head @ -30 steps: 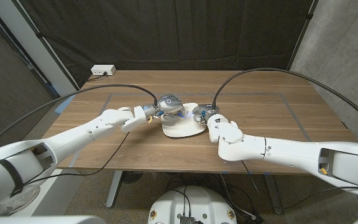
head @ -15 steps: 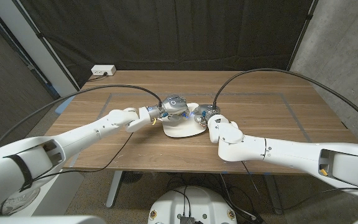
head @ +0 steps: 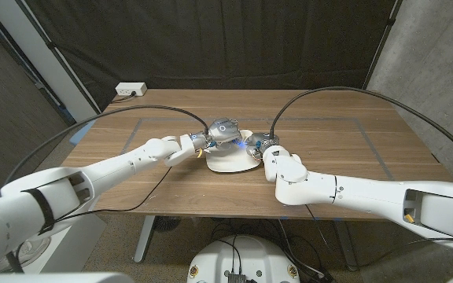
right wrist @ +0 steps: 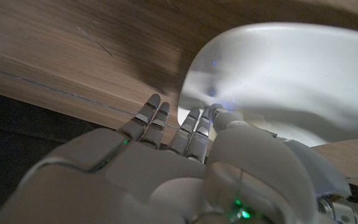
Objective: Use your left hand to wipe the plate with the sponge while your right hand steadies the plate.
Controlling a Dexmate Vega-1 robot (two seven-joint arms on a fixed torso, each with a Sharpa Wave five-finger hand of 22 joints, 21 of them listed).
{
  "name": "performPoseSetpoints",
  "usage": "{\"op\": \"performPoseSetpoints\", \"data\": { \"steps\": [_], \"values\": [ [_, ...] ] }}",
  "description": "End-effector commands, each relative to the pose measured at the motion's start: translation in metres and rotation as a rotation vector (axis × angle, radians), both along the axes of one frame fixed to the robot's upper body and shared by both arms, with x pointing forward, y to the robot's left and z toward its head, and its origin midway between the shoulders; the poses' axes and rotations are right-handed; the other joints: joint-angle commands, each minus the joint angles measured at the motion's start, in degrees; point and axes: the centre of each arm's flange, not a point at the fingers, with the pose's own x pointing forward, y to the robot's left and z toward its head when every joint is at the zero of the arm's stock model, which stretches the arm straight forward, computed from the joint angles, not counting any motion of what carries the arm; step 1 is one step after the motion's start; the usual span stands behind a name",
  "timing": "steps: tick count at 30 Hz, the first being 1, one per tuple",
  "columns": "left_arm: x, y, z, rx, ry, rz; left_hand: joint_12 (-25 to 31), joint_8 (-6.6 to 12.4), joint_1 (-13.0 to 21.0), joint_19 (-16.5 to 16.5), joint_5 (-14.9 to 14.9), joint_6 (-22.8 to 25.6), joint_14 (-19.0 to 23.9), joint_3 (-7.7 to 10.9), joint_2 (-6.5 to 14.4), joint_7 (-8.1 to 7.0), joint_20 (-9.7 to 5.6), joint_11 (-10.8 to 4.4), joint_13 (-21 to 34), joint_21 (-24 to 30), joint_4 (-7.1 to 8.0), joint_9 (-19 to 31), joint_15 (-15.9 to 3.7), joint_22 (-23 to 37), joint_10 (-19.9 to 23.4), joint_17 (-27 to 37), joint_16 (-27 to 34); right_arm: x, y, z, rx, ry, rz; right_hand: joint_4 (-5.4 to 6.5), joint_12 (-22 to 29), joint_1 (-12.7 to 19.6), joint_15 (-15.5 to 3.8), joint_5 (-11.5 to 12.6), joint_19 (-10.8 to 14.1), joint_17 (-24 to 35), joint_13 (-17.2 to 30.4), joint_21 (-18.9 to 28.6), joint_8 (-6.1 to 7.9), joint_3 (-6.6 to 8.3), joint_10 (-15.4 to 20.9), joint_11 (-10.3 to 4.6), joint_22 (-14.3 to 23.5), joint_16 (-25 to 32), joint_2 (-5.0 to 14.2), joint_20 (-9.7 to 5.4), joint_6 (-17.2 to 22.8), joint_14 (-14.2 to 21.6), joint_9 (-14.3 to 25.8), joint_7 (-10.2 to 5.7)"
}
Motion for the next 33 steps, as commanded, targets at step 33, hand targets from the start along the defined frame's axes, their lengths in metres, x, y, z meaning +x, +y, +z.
{"op": "performPoseSetpoints", "data": {
  "steps": [33],
  "values": [
    [-0.072, 0.022, 0.028, -0.177, -0.185, 0.02, -0.41, 0.13, 0.15, -0.57, 0.36, 0.32, 0.83, -0.79, 0.96, 0.19, -2.42, -0.56, 1.18, 1.2, 0.35, 0.47, -3.3, 0.17, 0.61, 0.33, -1.13, -0.006, 0.001, 0.012, 0.037, -0.036, 0.03, -0.08, 0.2, 0.17, -6.06, -0.21, -0.28, 0.21, 0.33, 0.52, 0.05, -0.71, -0.39, 0.34, -0.18, -0.12, -0.18, -0.04, -0.72, -0.5, 0.16, 0.14]
  ]
}}
